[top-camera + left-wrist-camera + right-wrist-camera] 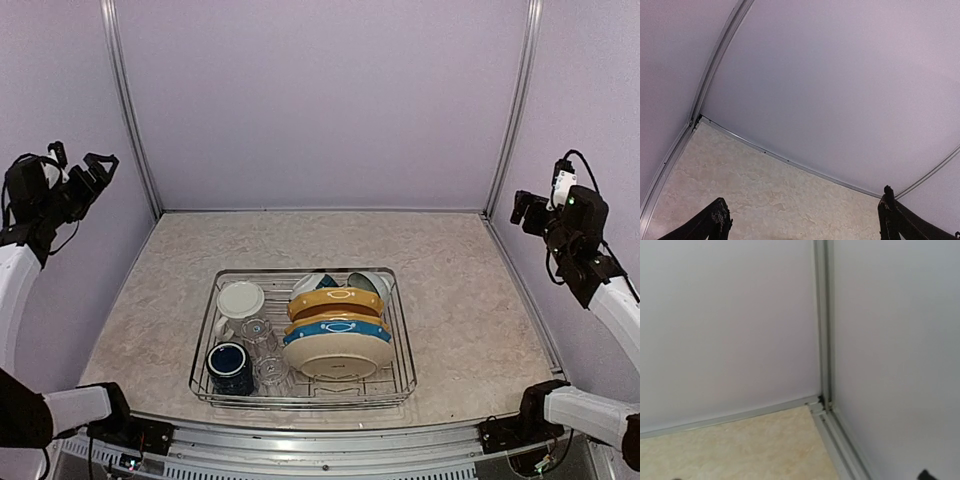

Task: Unload the mixed dishes from the dish rack
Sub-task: Grab the cup from the dish rack.

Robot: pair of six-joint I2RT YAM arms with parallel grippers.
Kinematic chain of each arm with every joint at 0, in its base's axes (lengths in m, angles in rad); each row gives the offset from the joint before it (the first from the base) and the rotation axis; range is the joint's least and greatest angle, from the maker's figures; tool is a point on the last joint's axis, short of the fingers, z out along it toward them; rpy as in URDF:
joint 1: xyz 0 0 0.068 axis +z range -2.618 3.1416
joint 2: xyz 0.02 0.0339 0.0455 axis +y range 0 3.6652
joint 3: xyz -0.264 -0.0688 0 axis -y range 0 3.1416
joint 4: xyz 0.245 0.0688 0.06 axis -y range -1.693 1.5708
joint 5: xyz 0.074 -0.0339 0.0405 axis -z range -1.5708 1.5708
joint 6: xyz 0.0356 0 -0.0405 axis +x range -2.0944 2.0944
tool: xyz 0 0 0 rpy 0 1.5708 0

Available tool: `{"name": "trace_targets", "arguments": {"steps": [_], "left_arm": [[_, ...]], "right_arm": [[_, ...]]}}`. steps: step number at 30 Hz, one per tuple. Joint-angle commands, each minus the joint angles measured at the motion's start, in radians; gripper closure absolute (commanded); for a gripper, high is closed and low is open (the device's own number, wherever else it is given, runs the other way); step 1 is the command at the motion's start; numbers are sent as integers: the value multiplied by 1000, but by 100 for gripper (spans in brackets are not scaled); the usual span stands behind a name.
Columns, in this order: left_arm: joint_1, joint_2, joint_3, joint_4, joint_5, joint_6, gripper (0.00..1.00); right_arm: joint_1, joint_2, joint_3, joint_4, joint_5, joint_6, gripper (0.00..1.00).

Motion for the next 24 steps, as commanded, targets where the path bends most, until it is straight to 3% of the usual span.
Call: {"name": "trace_targets", "arguments": {"steps": [1, 6, 10, 24], "left_arm": [[8, 27, -19, 60, 148, -41, 1], [-59, 75, -5, 36, 227, -23, 1], [-132, 121, 16, 8, 274, -9, 1], [-422, 213, 87, -155, 223, 147, 1]], "right_arm": [[-49, -6, -24, 19, -194, 24, 0], [-72, 55, 8, -42, -435, -12, 0], [-19, 123, 51, -106, -547, -48, 0], [407, 391, 187, -257, -870, -347, 1]]}}
